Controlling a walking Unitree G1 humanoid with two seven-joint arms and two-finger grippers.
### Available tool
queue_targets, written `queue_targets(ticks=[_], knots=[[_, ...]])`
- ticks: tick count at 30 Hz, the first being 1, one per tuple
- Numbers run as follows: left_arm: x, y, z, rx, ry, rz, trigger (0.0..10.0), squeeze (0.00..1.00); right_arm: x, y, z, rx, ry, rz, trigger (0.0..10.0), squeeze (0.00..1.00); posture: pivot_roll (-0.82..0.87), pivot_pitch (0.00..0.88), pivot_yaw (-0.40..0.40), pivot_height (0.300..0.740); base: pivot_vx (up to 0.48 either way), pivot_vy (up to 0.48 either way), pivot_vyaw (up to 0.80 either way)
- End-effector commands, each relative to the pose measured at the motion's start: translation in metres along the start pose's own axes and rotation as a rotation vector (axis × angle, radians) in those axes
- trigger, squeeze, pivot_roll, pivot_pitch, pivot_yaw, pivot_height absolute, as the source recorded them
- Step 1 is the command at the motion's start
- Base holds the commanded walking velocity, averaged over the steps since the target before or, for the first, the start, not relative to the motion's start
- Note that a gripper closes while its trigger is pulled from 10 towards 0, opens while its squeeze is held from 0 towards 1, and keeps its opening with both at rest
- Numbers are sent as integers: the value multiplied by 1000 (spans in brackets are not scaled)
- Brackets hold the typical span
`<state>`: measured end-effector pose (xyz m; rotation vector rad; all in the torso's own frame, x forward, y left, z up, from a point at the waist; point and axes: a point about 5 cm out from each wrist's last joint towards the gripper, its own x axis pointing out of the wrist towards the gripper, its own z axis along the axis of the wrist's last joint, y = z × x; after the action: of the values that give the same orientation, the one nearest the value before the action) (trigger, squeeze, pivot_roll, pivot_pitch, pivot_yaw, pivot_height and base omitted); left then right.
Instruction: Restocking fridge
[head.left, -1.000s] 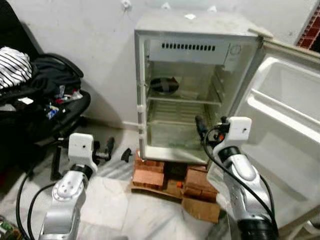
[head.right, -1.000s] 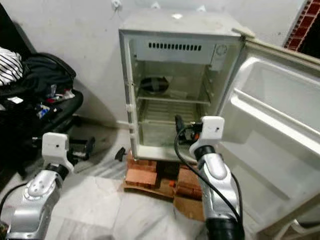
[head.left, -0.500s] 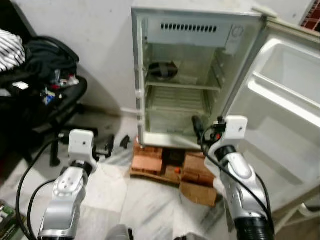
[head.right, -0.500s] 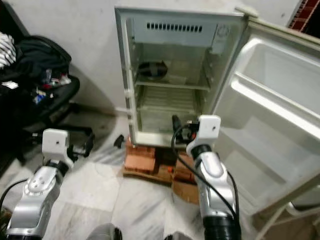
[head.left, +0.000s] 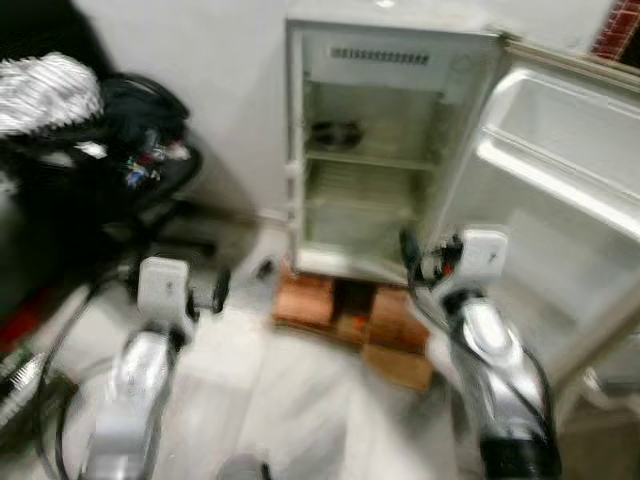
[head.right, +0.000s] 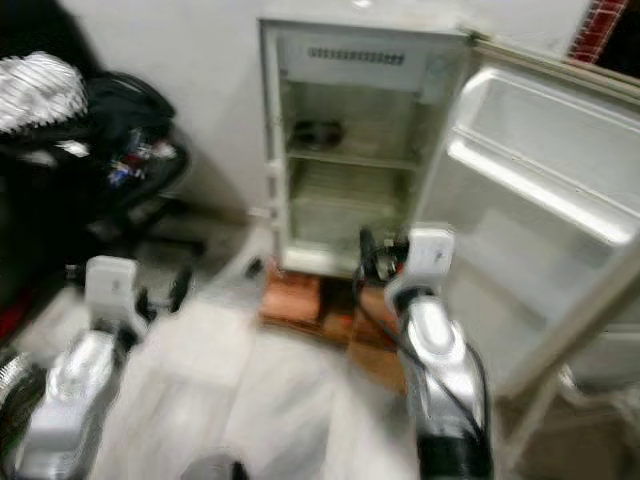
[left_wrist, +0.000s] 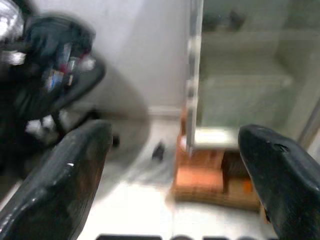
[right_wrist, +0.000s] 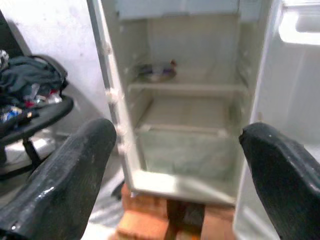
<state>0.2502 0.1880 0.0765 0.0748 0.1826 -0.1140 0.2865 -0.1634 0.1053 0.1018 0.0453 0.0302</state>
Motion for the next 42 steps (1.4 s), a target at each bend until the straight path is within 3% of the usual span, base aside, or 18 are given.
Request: queue_targets(ticks=[1,13,32,33,37,42], knots=[[4,3,8,14,-25,12,10000,0,1,-6,-1,12,15,-46,10000,0,72,0,-15,740,-266,0,0],[5,2,9,5,-60,-19,10000,0,-3,-10,-1,25,1,-51,10000,0,48,0,-7,740,-44,0,84],[7,2,11,52,-76,-39,10000,0,5,-9,1,66,2,-56,10000,0,60,0,-19,740,0,-454,55],[8,2,12,49,-79,-44,10000,0,7,-6,6,98,-14,-42,10000,0,57,0,-17,740,0,-424,0],[9,3,13,52,-84,-39,10000,0,8,4,7,64,-25,44,10000,0,61,0,-19,740,348,-324,0],[9,5,12,66,-80,-27,10000,0,6,15,10,92,-43,111,10000,0,66,0,-21,740,412,-149,595]])
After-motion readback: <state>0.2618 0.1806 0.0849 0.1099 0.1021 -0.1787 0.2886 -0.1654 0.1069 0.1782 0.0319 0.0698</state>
